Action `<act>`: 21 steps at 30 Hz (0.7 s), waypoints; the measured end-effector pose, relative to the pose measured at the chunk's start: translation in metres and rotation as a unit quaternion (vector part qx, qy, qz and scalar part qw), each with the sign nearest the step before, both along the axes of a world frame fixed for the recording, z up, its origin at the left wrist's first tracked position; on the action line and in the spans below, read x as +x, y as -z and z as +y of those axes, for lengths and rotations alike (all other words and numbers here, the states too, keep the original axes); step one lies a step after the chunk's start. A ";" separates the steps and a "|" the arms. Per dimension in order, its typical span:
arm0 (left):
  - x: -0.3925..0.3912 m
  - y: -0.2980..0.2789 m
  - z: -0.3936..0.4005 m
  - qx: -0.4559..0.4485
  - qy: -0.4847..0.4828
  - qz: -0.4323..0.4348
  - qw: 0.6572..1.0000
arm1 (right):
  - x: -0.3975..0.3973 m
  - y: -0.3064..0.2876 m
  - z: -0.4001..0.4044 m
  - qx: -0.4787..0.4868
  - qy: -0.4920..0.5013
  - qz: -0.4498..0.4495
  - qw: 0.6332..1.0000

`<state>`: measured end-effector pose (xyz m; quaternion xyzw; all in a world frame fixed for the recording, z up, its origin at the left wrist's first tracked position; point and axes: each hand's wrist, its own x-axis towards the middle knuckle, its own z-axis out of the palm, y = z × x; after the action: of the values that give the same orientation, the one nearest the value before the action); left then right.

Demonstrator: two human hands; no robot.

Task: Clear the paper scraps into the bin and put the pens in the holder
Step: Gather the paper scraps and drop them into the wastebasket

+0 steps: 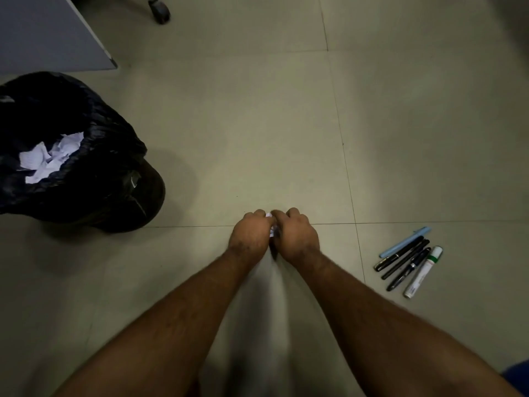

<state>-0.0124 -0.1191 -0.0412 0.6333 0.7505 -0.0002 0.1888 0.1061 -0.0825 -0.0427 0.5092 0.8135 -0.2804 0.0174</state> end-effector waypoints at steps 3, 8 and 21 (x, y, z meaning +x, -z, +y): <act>-0.004 -0.006 -0.001 0.010 -0.056 -0.089 0.994 | -0.011 -0.004 0.003 -0.014 -0.025 0.000 1.000; -0.015 -0.008 -0.011 0.058 -0.210 -0.195 0.956 | -0.027 -0.004 0.013 -0.037 -0.031 0.010 0.999; -0.030 -0.051 -0.016 0.063 -0.361 -0.324 0.872 | -0.022 0.004 0.004 -0.077 0.126 0.100 0.984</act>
<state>-0.0426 -0.1353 0.0097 0.2938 0.8222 0.3200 0.3678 0.0845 -0.0787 -0.0470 0.5744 0.7161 -0.3919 -0.0606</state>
